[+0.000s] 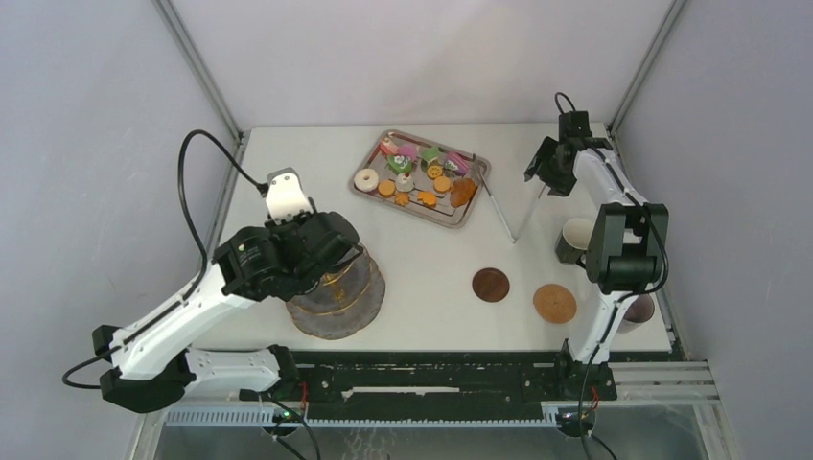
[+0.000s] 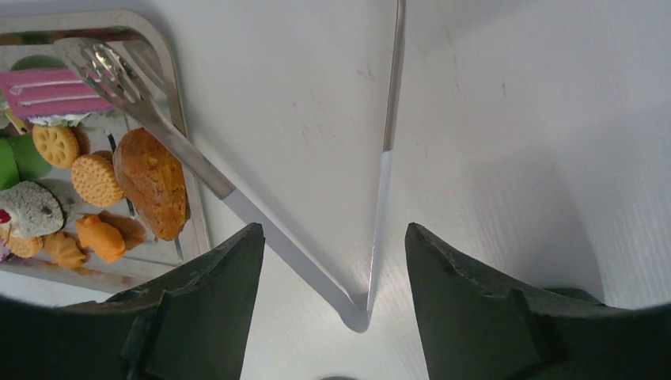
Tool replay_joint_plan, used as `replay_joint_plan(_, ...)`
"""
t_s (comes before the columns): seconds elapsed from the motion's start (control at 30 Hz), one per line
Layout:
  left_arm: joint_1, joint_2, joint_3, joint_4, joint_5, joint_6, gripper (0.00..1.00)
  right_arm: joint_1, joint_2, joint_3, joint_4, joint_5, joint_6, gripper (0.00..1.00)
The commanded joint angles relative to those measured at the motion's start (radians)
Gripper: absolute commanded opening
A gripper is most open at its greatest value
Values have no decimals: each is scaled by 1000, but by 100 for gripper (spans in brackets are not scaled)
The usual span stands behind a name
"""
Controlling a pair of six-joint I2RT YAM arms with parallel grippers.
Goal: Serve the afternoon tea
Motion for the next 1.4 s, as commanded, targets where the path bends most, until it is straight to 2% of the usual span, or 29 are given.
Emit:
replay_joint_plan(0.0,38,-53,-23,77,-53,75,26,-2,-104,-44,29,-31,5,73)
replay_joint_plan(0.17,102,-95,-62,226,-46,257,1,11,-189,-133,58,-20,20,73)
replay_joint_plan(0.37,190,-110,-66,376,-55,472,0,47,-275,-190,56,11,10,74)
replay_joint_plan(0.53,272,-107,-87,485,4,578,0,111,-303,-237,72,47,-64,74)
replay_joint_plan(0.83,408,-120,-191,679,163,656,0,125,-289,-307,94,145,-29,75)
replay_joint_plan(1.2,476,-123,-216,781,275,691,0,110,-122,-321,169,147,29,66)
replay_joint_plan(1.27,483,-113,-223,783,274,697,0,106,-96,-320,186,133,32,63)
replay_joint_plan(1.3,487,-108,-223,779,275,699,5,104,-84,-320,192,125,29,61)
replay_joint_plan(1.37,490,-99,-215,766,275,704,29,101,-65,-319,202,113,26,56)
